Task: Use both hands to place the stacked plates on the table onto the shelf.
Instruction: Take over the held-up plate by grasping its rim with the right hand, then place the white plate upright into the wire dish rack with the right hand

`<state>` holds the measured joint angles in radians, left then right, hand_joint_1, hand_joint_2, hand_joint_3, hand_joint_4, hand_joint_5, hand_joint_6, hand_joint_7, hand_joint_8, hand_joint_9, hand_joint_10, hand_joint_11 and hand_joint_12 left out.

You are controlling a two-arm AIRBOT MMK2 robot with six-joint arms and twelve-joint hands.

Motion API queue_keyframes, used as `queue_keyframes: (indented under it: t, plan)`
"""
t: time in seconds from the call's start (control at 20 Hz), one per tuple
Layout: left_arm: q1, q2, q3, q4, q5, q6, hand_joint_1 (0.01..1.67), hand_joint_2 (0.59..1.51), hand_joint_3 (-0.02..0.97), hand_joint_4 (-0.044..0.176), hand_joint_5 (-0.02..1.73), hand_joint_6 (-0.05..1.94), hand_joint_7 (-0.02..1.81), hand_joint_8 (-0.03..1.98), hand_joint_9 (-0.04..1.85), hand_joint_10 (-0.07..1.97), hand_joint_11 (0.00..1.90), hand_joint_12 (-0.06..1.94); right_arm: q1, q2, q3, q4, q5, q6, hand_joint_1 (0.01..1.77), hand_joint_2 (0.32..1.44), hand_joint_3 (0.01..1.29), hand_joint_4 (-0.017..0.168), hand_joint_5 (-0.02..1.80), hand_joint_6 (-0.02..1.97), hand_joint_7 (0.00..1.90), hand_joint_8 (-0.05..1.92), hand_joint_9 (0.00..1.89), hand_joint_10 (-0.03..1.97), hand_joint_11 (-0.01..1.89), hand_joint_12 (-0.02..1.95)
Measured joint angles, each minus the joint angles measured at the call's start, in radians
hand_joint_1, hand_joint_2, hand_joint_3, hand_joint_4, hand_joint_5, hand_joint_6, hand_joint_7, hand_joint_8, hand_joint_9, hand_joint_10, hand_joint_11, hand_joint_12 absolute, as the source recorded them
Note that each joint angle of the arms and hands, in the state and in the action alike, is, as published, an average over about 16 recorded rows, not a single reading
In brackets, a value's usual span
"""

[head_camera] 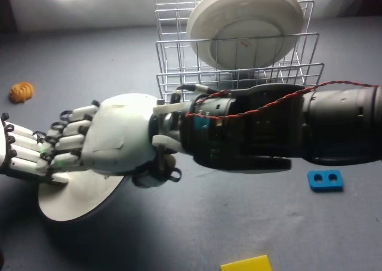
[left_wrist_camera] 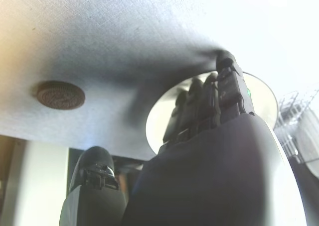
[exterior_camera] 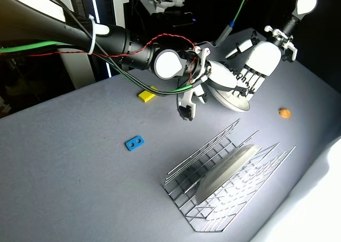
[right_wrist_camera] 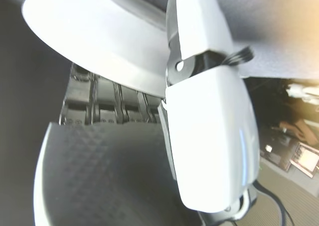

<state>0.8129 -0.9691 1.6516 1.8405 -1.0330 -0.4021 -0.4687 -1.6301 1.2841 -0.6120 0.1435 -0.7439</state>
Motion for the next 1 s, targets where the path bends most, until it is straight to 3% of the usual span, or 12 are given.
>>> queue_keyframes:
  t: [0.25, 0.45, 0.75, 1.0]
  plan:
    - [-0.002, -0.001, 0.0, 0.002, -0.001, -0.001, 0.01, 1.128, 0.011, -0.005, 0.01, -0.02, -0.01, -0.01, -0.03, -0.06, 0.03, 0.04, -0.011, -0.027, 0.029, 0.0, 0.036, -0.017, 1.42, 0.98, 0.02, 0.002, 0.36, 0.05, 0.38, 0.02, 0.39, 0.08, 0.22, 0.95]
    - [-0.01, -0.001, -0.001, 0.008, -0.003, -0.003, 0.01, 1.128, 0.011, -0.006, 0.01, -0.02, -0.01, -0.01, -0.02, -0.06, 0.03, 0.04, -0.021, -0.037, 0.044, 0.0, 0.073, -0.03, 1.42, 0.96, 0.01, 0.0, 0.56, 0.18, 0.62, 0.1, 0.64, 0.18, 0.48, 1.03]
    - [-0.053, 0.0, -0.01, 0.027, -0.01, -0.005, 0.01, 1.129, 0.011, -0.005, 0.03, -0.02, 0.0, -0.01, -0.01, -0.06, 0.03, 0.04, -0.035, -0.037, 0.063, 0.001, 0.124, -0.042, 1.4, 0.92, 0.01, -0.003, 0.81, 0.4, 0.94, 0.22, 1.01, 0.18, 0.89, 0.98]
    - [-0.121, 0.008, -0.024, 0.028, -0.02, -0.001, 0.01, 1.135, 0.011, -0.002, 0.04, 0.0, 0.01, 0.0, 0.0, -0.06, 0.02, 0.02, -0.036, -0.032, 0.069, 0.01, 0.145, -0.042, 1.37, 0.89, 0.01, -0.005, 0.88, 0.58, 1.04, 0.32, 1.17, 0.13, 1.08, 0.9]
